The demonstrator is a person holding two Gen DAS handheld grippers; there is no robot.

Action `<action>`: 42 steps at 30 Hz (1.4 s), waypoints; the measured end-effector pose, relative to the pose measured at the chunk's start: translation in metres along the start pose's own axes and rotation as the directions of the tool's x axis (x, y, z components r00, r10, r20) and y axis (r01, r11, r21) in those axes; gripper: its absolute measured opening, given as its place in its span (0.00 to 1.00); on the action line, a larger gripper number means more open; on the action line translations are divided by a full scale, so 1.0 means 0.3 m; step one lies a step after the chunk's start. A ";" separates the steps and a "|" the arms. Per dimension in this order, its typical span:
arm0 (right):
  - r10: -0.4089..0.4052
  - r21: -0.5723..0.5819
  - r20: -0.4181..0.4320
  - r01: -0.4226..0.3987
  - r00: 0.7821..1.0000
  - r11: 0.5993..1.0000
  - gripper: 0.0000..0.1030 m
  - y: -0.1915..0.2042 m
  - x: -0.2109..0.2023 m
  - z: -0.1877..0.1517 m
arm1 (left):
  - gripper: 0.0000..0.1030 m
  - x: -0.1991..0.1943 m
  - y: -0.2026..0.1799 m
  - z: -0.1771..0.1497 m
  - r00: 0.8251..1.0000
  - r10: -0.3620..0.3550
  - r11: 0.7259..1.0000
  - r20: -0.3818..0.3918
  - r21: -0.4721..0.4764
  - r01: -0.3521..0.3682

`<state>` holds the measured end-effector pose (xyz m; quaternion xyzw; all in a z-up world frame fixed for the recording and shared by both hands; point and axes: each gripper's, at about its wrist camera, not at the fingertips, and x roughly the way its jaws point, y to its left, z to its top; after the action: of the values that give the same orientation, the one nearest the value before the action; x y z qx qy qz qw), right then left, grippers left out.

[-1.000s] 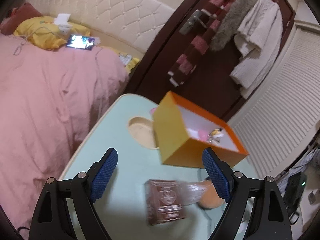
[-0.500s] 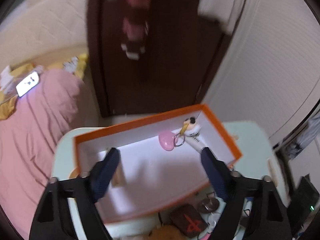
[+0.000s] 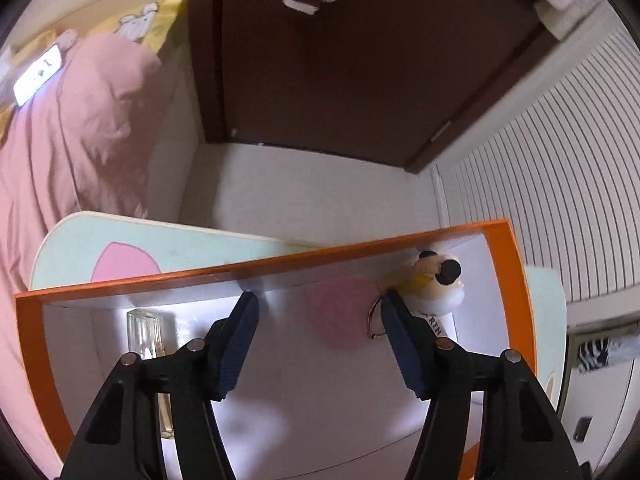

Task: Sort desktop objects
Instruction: 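Reach the left gripper into the orange box toward the pink heart item, then grasp the pink heart item and lift it with the left gripper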

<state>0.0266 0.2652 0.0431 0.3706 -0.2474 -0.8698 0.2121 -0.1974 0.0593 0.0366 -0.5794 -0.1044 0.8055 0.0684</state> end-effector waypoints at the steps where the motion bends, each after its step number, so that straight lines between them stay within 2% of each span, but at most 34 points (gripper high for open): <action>1: 0.005 0.008 -0.002 -0.005 1.000 1.000 0.78 -0.004 0.000 0.001 | 0.58 0.003 -0.006 0.002 1.000 0.008 1.000 -0.006 0.009 -0.008; 2: 0.011 0.017 -0.005 -0.010 1.000 1.000 0.78 -0.007 0.001 0.002 | 0.56 0.005 -0.008 0.000 1.000 0.019 0.999 -0.013 0.026 -0.019; 4: 0.021 0.034 -0.009 -0.021 1.000 0.999 0.78 -0.014 0.002 0.005 | 0.45 0.003 -0.014 -0.002 0.999 0.049 0.996 -0.023 0.079 -0.047; 6: 0.030 0.050 -0.012 -0.030 0.999 0.998 0.78 -0.021 0.002 0.006 | 0.42 -0.007 0.019 -0.014 0.998 0.062 0.995 -0.031 0.082 -0.059; 10: 0.034 0.059 -0.008 -0.034 0.999 0.998 0.78 -0.023 -0.001 0.007 | 0.42 -0.032 0.085 -0.036 0.995 0.090 0.995 -0.040 0.048 -0.088; 18: 0.029 0.048 -0.020 -0.028 0.999 0.998 0.78 -0.016 0.006 0.002 | 0.42 -0.045 0.091 -0.015 1.000 0.029 1.000 -0.010 0.000 -0.029; 22: 0.031 0.052 -0.020 -0.030 0.999 0.998 0.78 -0.020 0.003 0.001 | 0.42 -0.002 0.062 -0.013 0.996 0.079 0.996 -0.035 0.052 -0.077; 23: 0.031 0.052 -0.020 -0.030 0.999 0.998 0.78 -0.020 0.002 0.001 | 0.40 0.005 0.056 -0.017 0.995 0.098 0.993 -0.033 0.073 -0.095; 24: 0.031 0.053 -0.021 -0.030 0.999 0.998 0.78 -0.020 0.001 0.001 | 0.35 0.004 0.050 -0.022 0.992 0.121 0.988 -0.024 0.095 -0.118; 25: 0.032 0.054 -0.020 -0.031 0.999 0.998 0.78 -0.020 0.000 0.001 | 0.35 0.005 0.048 -0.026 0.991 0.136 0.985 -0.015 0.111 -0.133; 27: 0.038 0.053 -0.016 -0.037 0.999 0.998 0.78 -0.018 -0.005 0.002 | 0.34 0.003 0.058 -0.032 0.991 0.132 0.985 0.000 0.115 -0.131; 30: 0.038 0.056 -0.021 -0.037 0.999 0.998 0.78 -0.016 -0.002 0.002 | 0.34 -0.019 0.078 -0.042 0.994 0.100 0.989 0.036 0.109 -0.104; 32: 0.039 0.059 -0.029 -0.037 0.999 0.998 0.78 -0.015 0.003 0.001 | 0.34 -0.068 0.084 -0.060 0.994 0.056 0.992 0.089 0.106 -0.065; 35: 0.033 0.052 -0.024 -0.031 0.999 0.998 0.78 -0.012 0.001 0.002 | 0.34 -0.184 0.091 -0.108 0.985 -0.012 0.993 0.170 0.114 -0.008; 37: 0.030 0.050 -0.022 -0.029 0.999 0.998 0.78 -0.012 0.003 0.003 | 0.34 -0.257 0.096 -0.149 0.978 -0.065 0.991 0.197 0.124 0.041; 39: 0.028 0.047 -0.026 -0.026 0.999 0.999 0.78 -0.012 0.007 0.002 | 0.34 -0.332 0.077 -0.217 0.970 -0.108 0.986 0.219 0.149 0.076; 42: 0.022 0.036 -0.025 -0.021 0.999 0.999 0.78 -0.010 0.011 0.001 | 0.34 -0.407 0.064 -0.353 0.959 -0.134 0.978 0.248 0.191 0.087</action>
<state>0.0237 0.2656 0.0397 0.3828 -0.2640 -0.8581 0.2178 -0.0577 0.0220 0.1115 -0.4535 -0.0725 0.8754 0.1506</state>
